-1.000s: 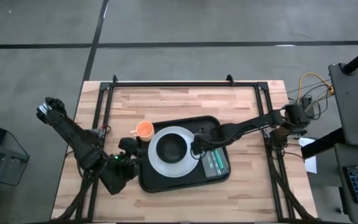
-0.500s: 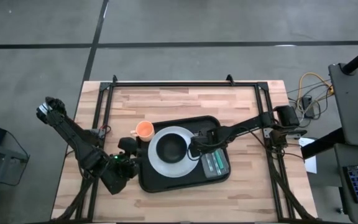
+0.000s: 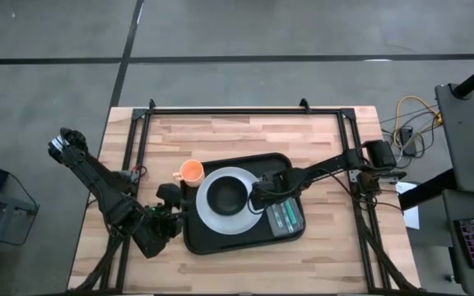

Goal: Set up tray
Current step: Put the white patterned fork beside the white patterned knife on the gray napkin on the black serving tray, then adjust the black serving tray

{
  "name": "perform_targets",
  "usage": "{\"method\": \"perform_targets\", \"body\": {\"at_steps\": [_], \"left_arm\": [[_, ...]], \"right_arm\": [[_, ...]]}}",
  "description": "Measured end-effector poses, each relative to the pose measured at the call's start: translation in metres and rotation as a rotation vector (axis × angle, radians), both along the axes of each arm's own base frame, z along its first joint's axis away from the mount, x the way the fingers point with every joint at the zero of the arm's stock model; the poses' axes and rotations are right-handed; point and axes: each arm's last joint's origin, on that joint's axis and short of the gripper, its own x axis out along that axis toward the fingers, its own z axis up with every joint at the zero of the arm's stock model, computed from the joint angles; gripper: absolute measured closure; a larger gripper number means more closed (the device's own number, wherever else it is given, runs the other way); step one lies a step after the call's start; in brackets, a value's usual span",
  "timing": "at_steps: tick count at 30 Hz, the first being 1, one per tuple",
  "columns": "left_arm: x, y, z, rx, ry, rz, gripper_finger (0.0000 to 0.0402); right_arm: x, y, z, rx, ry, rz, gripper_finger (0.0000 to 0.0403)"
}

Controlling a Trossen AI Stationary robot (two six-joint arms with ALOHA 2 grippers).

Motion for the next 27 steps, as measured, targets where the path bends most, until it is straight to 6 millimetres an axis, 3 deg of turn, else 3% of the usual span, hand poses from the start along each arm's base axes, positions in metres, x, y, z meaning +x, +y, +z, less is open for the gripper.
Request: {"method": "perform_targets", "body": {"at_steps": [8,16,20,24,27], "left_arm": [[0.0,0.0,0.0,-0.006,0.007,-0.003,0.0238],[-0.001,0.0,-0.001,-0.023,0.004,0.019,0.0238],[-0.002,0.002,-0.001,-0.06,-0.005,0.072,0.0238],[-0.004,0.003,-0.002,-0.106,-0.018,0.137,0.0238],[-0.005,0.004,-0.002,-0.121,-0.022,0.161,0.0238]], "right_arm": [[0.002,0.002,0.009,0.051,0.003,0.04,0.03],[-0.005,0.0,0.073,-0.085,-0.068,0.073,0.0316],[0.009,0.036,0.089,-0.126,-0.299,0.252,0.0319],[0.034,0.096,0.092,-0.107,-0.669,0.55,0.0317],[0.045,0.134,0.09,-0.106,-0.78,0.683,0.032]]}}
